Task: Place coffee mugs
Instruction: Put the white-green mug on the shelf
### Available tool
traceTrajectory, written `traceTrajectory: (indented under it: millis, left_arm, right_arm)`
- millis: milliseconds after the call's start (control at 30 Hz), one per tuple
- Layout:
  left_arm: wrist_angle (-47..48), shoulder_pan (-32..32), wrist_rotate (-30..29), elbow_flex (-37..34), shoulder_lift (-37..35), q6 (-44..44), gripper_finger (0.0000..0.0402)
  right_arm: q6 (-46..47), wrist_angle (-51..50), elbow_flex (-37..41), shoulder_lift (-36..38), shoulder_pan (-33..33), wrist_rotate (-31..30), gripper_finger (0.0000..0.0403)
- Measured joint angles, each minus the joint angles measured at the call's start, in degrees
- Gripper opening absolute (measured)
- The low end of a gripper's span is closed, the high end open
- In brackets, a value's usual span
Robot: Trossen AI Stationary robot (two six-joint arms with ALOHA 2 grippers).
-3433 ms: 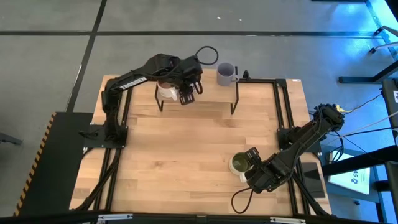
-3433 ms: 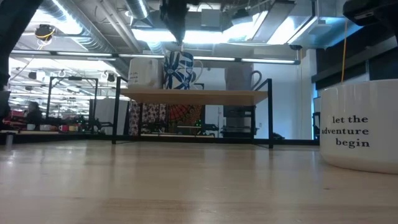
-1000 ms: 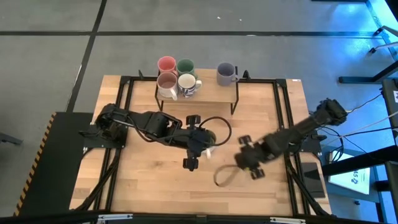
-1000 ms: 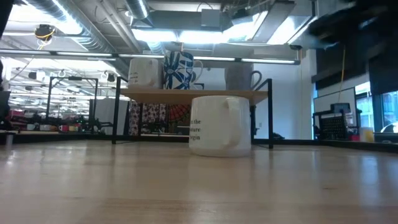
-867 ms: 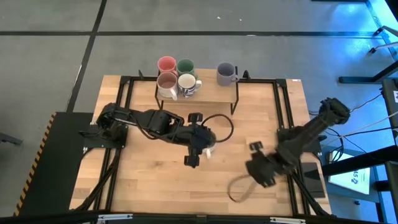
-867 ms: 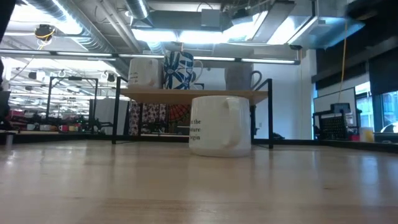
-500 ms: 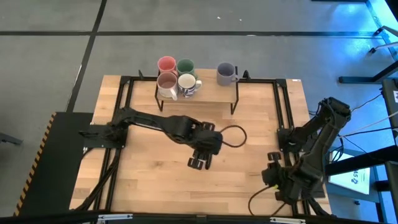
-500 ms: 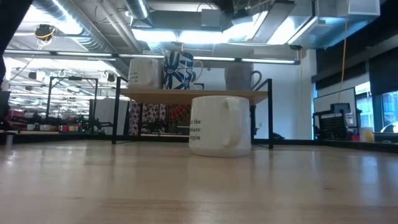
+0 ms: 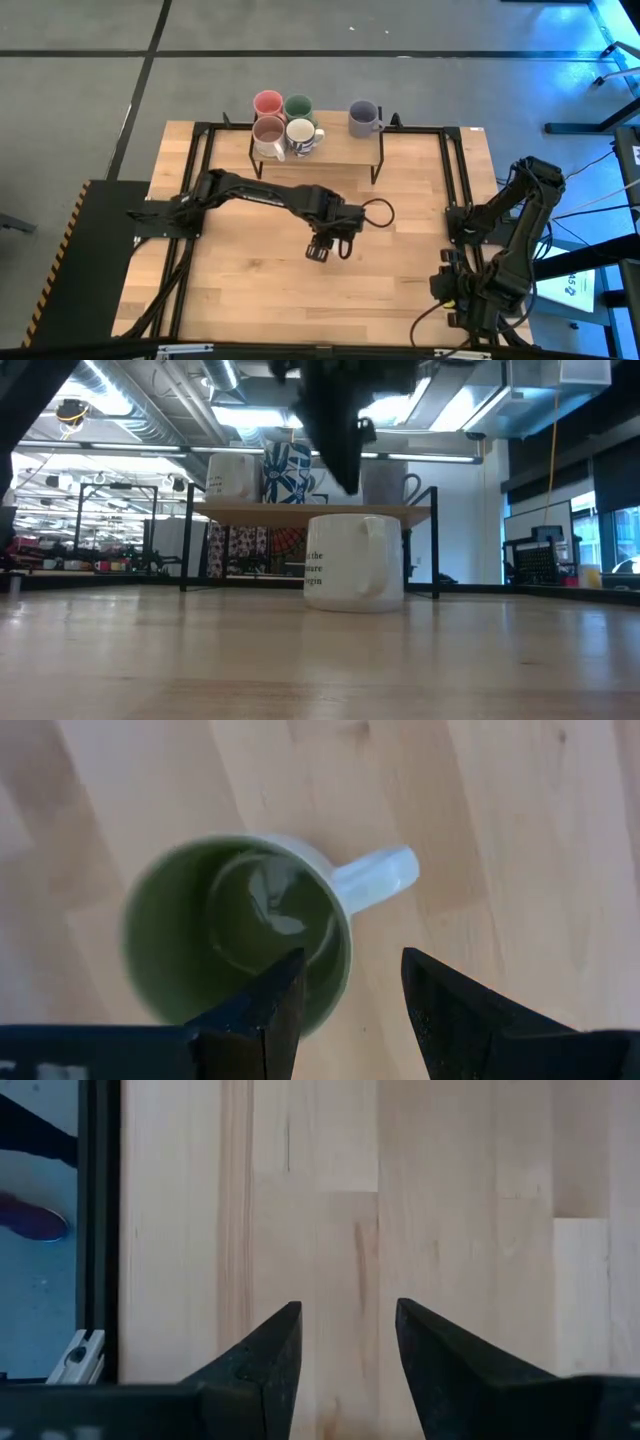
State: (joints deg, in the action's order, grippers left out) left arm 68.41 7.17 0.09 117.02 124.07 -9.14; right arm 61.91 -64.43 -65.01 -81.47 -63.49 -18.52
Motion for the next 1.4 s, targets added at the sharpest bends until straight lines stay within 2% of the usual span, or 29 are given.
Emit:
traceTrajectory:
  millis: [133, 233, 433, 533, 700, 833, 1033, 1400]
  left_arm:
    - [-4.68, 0.15, 1.04, -5.74, -0.07, 1.06, 0.0160]
    - [-9.30, 0.84, -1.91, -9.76, -0.07, 1.01, 0.0160]
    - [-13.33, 0.81, -2.76, -15.58, -0.09, 1.08, 0.0153]
    - [-13.03, 0.95, -3.49, -16.05, -0.09, 1.09, 0.0120]
    - [-12.82, 1.26, -3.00, -14.65, -0.09, 2.29, 0.0020]
    - [-13.58, 1.14, -3.66, -14.42, -0.09, 5.46, 0.0016]
    - [-9.80, 0.76, -3.95, -8.24, -1.29, 11.92, 0.0016]
    - [-5.22, -1.72, -11.09, 14.10, -1.75, 13.41, 0.0016]
  right_arm:
    - [0.00, -0.01, 0.00, -0.02, 0.11, 0.00, 0.0152]
    - [0.00, -0.01, 0.02, -0.02, 0.11, 0.02, 0.0152]
    - [0.71, -0.16, 0.02, -0.02, 0.11, 0.11, 0.0152]
    - [0.70, -0.17, 0.02, -0.04, 0.11, 0.15, 0.0152]
    - [0.81, -0.19, 0.02, -0.04, 0.11, -0.53, 0.0152]
    - [0.70, -0.26, 0.02, -0.04, 0.11, -1.48, 0.0152]
    - [0.66, -0.49, 0.03, -0.09, 0.11, -2.35, 0.0152]
    - [0.72, -0.30, 0.04, -0.09, 0.14, -4.24, 0.0152]
